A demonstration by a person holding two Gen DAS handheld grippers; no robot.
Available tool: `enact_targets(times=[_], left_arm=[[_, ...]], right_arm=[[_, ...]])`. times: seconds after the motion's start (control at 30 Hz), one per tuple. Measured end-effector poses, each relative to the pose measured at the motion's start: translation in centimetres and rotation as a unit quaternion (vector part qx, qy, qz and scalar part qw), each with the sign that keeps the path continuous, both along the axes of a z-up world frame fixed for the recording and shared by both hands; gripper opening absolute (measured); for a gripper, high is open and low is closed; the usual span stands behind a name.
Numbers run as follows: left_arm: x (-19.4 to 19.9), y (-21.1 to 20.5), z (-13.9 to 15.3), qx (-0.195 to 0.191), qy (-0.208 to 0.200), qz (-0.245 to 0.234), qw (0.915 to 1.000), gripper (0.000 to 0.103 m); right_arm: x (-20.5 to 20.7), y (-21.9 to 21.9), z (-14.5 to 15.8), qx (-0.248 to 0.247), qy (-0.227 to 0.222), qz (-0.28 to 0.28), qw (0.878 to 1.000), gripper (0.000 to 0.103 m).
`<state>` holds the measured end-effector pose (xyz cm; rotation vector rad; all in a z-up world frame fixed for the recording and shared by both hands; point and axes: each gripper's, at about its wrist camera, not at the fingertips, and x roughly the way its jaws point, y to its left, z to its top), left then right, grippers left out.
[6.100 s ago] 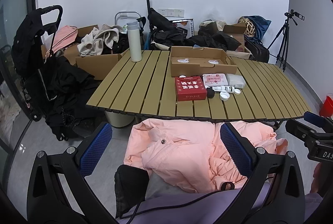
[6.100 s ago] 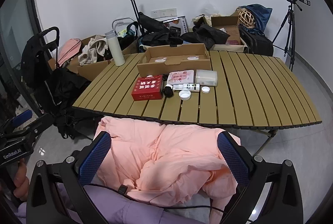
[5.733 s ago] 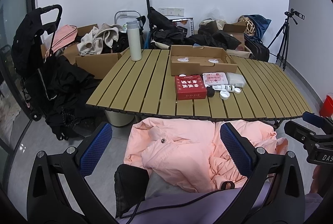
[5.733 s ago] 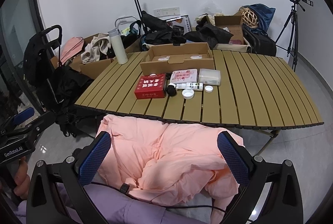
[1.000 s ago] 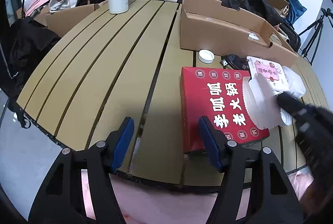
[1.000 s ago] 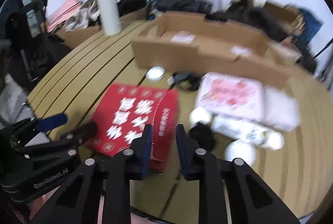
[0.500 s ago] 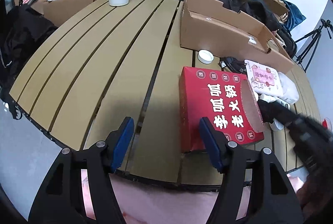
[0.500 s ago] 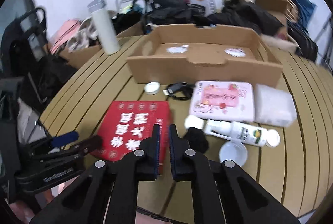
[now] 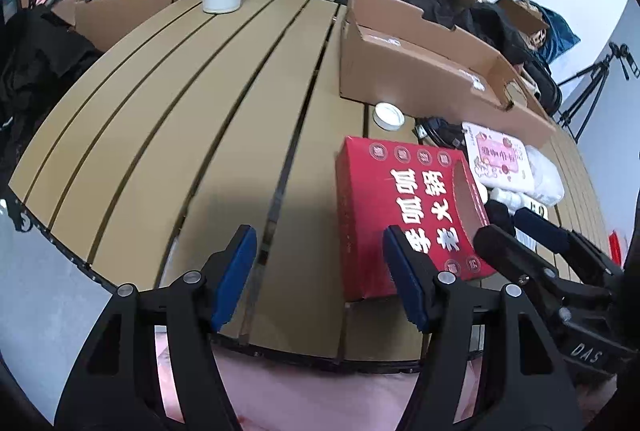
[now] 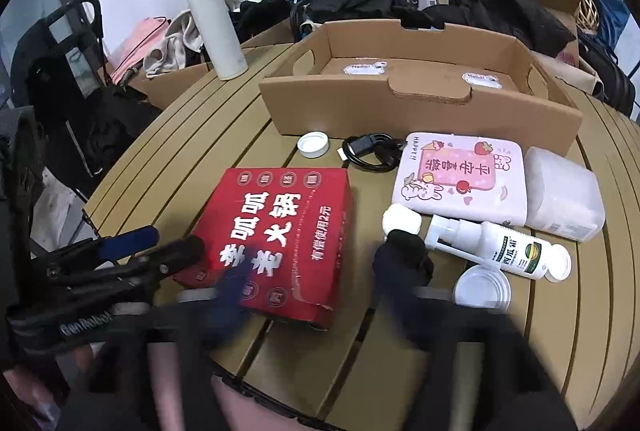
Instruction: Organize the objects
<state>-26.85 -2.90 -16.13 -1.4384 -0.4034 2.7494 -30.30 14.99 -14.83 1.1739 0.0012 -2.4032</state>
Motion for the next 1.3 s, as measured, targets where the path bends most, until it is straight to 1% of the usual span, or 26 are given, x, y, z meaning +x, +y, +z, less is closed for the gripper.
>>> enact_targets(times=[0.1,0.17,0.2,0.23,0.27,0.3,0.33,0.37,0.4,0.43,0.5,0.6,0.67,0.73,0.8,0.83,0.9,0.93,0.97,1.0,1.07,1.1,1.17,1.23,1.27,1.3], left_arm=[[-0.3,-0.3,0.0,0.005,0.001,-0.006,1.0000,0.062],[-0.4,-0.4,-0.2,0.020,0.003,-0.013,0.9997,0.062],[-0.5,-0.4,-0.3,0.035,0.005,-0.020,0.9992,0.062],[-0.6,-0.3,-0.5,0.051,0.006,-0.029,0.9983,0.062],[-0.6,-0.2,-0.6,0.058,0.005,-0.036,0.9976,0.062],[-0.7,0.3,-0.8,0.064,0.002,-0.048,0.9968,0.062],[-0.8,0.7,-1.0,0.064,-0.002,-0.060,0.9961,0.060],[-0.7,1.4,-1.1,0.064,-0.006,-0.079,0.9948,0.048],[-0.5,2.0,-1.1,0.065,-0.005,-0.091,0.9937,0.047],[-0.2,2.3,-0.9,0.065,0.004,-0.091,0.9937,0.046],[0.5,2.8,0.0,0.068,0.023,-0.099,0.9925,0.046],[1.0,2.7,2.3,0.092,0.050,-0.102,0.9893,0.046],[0.5,2.6,4.4,0.108,0.064,-0.104,0.9867,0.046],[-1.2,2.7,6.6,0.116,0.074,-0.112,0.9841,0.046],[-4.0,2.9,8.9,0.114,0.083,-0.117,0.9832,0.046],[-5.6,2.9,9.8,0.110,0.084,-0.117,0.9834,0.046],[-9.7,2.9,11.5,0.098,0.087,-0.108,0.9855,0.046],[-11.8,3.1,11.8,0.089,0.081,-0.110,0.9867,0.046],[-14.1,3.4,12.0,0.078,0.072,-0.113,0.9878,0.046],[-16.4,3.7,11.8,0.071,0.063,-0.115,0.9888,0.046],[-21.1,4.2,10.6,0.056,0.039,-0.118,0.9906,0.046],[-22.5,4.0,9.8,0.055,0.029,-0.118,0.9911,0.046],[-26.0,4.3,7.6,0.050,0.000,-0.116,0.9919,0.046],[-28.6,4.3,5.6,0.040,-0.017,-0.104,0.9936,0.046],[-29.8,4.4,4.4,0.024,-0.029,-0.097,0.9945,0.047],[-29.9,4.6,3.9,0.017,-0.032,-0.098,0.9945,0.048]], right_arm=[[-0.8,-0.2,-0.2,-0.002,-0.009,-0.001,1.000,0.084],[-1.5,-0.5,-0.7,-0.008,-0.018,0.004,1.000,0.084],[-1.8,-0.5,-0.9,-0.008,-0.023,0.004,1.000,0.080],[-2.1,-0.7,-1.2,-0.002,-0.025,0.004,1.000,0.065],[-2.4,-1.0,-1.6,0.011,-0.031,0.002,0.999,0.053],[-2.9,-1.1,-2.3,0.009,-0.053,0.001,0.999,0.034],[-3.1,-0.8,-2.6,-0.008,-0.063,0.001,0.998,0.033],[-3.3,-0.2,-2.8,-0.035,-0.072,0.001,0.997,0.031],[-3.4,0.1,-2.9,-0.042,-0.079,-0.003,0.996,0.021],[-3.3,0.4,-3.0,-0.046,-0.087,-0.001,0.995,0.021],[-2.5,0.8,-2.2,-0.046,-0.074,-0.007,0.996,0.021],[-1.5,2.0,0.1,-0.067,-0.055,-0.020,0.996,0.021],[-1.0,3.0,2.9,-0.089,-0.033,-0.025,0.995,0.021],[-1.4,3.1,5.8,-0.096,-0.011,-0.029,0.995,0.020],[-2.9,3.1,8.5,-0.096,0.000,-0.031,0.995,0.020],[-4.7,3.0,10.0,-0.101,0.000,-0.033,0.994,0.020],[-8.2,2.9,11.4,-0.105,-0.004,-0.035,0.994,0.020],[-9.6,2.6,11.6,-0.108,-0.007,-0.036,0.993,0.020],[-12.0,2.3,11.6,-0.108,-0.016,-0.043,0.993,0.020],[-13.7,1.9,11.4,-0.100,-0.022,-0.048,0.994,0.020],[-18.3,1.2,10.2,-0.085,-0.039,-0.063,0.994,0.020],[-19.5,1.3,9.7,-0.079,-0.044,-0.067,0.994,0.020],[-23.2,0.9,7.8,-0.069,-0.067,-0.082,0.992,0.020],[-25.9,0.7,5.8,-0.063,-0.092,-0.087,0.990,0.020],[-27.5,0.5,4.2,-0.066,-0.117,-0.090,0.987,0.020],[-28.7,0.3,2.9,-0.066,-0.138,-0.092,0.984,0.020]])
